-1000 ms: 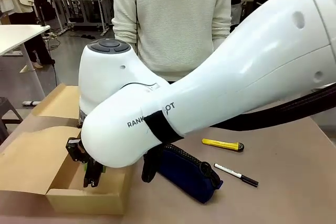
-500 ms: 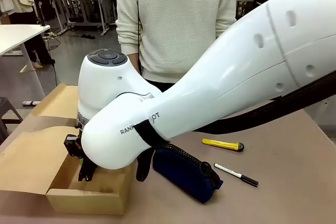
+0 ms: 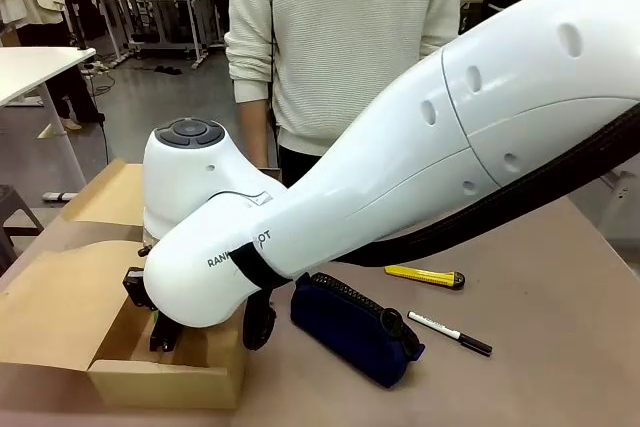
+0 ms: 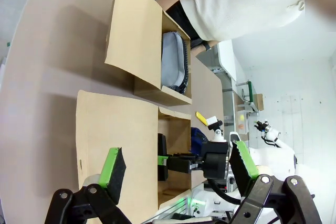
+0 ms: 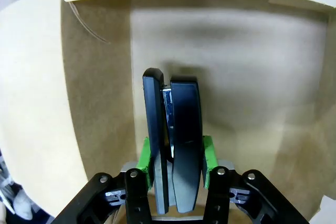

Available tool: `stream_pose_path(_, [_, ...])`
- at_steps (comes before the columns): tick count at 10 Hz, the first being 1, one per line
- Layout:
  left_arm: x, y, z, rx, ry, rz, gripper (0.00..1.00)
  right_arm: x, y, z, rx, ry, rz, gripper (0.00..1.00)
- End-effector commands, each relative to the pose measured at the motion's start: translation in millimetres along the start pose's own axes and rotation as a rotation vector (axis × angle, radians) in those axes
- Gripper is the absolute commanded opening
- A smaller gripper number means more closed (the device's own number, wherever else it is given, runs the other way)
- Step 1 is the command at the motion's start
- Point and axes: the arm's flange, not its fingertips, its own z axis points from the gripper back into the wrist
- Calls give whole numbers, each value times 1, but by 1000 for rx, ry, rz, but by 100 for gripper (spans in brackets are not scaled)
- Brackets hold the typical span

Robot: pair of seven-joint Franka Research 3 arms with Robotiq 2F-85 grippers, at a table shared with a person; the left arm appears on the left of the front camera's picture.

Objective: Place items inside the box.
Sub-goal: Pick up a Pencil pouch or Stapler and place it inside the Mailer Box closest to the robot.

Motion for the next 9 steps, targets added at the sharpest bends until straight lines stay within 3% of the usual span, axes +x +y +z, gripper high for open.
stream_pose_path(1, [0, 1, -1, -18, -10, -18, 100, -2, 9, 1, -21, -30, -8, 94])
stream_pose_path(2, [0, 1, -1, -18, -10, -18, 100, -2, 9, 1, -19, -24, -11, 100])
stream_pose_path(9, [0, 1, -1, -18, -10, -18, 100, -2, 5, 2, -11, -22, -26, 100])
